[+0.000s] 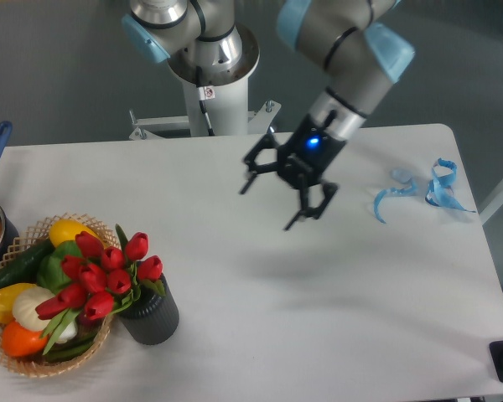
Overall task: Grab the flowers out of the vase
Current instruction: 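Move the open gripper from the blue ribbon toward the red tulips in the black vase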
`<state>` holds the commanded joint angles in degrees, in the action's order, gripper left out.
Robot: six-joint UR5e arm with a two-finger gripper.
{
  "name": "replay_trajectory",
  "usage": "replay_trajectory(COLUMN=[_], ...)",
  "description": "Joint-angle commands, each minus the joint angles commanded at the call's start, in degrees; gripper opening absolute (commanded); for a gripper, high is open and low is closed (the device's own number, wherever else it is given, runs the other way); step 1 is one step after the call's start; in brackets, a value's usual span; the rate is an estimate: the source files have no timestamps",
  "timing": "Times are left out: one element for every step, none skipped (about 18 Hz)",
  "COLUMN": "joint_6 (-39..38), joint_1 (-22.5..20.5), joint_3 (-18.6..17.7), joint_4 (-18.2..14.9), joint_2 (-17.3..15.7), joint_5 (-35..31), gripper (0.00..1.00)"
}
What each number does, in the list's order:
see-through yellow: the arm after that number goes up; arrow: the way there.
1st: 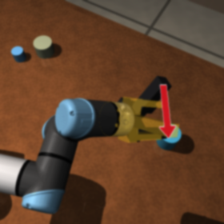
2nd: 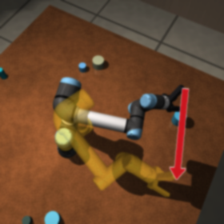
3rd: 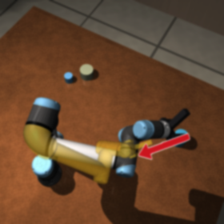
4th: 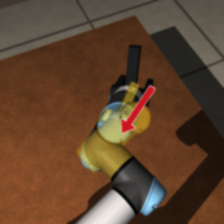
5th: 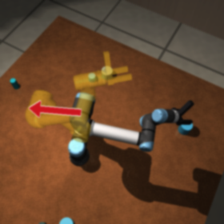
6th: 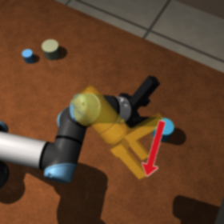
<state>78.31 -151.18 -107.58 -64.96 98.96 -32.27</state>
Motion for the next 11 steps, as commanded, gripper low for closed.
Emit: replay_trajectory(joint_6=[-0.1,-0.3,-0.3,-0.4,-0.4,-0.4,-0.4,-0.4,-0.4,-0.4,-0.5], joint_1=[0.4,1.1,2.2,3.3,4.1,4.6,4.9,5.1,5.8,6.3,6.7], joint_3=[0.0,0.2,0.5,0.8,1.0,1.2,1.4,1.8,2.2,2.5,3.0], joint_4=[1.1,2.3,3.3,4.7,5.8,6.6,7.0,7.0,7.0,7.0,7.0], joint_2=[0.4,1.5,2.3,2.5,3.2,3.5,3.7,4.2,4.5,4.8,5.2], joint_5=[0.5,0.7,1.0,1.4,1.9,2.7,3.6,4.4,4.7,4.7,4.8], gripper=[1.00,1.00,1.00,1.00,1.00,1.00,1.00,1.00,1.00,1.00,1.00])
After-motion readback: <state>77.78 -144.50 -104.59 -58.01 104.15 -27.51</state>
